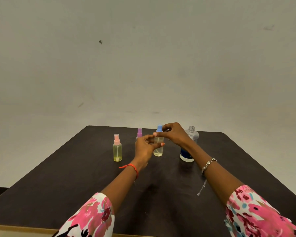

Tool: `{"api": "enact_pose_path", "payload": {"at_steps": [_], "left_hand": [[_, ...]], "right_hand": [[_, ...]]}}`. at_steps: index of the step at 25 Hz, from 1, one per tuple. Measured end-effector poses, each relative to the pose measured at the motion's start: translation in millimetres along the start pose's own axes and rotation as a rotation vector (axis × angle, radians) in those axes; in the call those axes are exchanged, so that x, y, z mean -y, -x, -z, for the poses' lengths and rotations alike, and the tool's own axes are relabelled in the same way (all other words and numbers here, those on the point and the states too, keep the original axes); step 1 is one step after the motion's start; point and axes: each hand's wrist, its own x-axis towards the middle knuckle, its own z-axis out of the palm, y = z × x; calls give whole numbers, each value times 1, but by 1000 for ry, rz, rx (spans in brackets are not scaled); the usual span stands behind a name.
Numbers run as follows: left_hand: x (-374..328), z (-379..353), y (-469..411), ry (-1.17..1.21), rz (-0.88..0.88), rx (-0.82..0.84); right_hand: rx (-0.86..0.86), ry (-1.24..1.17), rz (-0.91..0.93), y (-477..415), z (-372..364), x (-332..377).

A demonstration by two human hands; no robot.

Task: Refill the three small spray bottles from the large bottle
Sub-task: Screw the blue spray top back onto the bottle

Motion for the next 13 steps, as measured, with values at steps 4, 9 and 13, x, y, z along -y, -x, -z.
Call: {"api": "enact_pose_path", "payload": {"at_steps": [4,9,13], "left_hand": [[0,-1,-1,7,19,0],[3,-2,-2,-2,15,1],[5,-4,-3,14,4,-4]], "right_hand": [[-8,10,23,1,2,0],[-75,2,-7,1,-1,-1],[-125,-22,-10,3,-2,-3]]}}
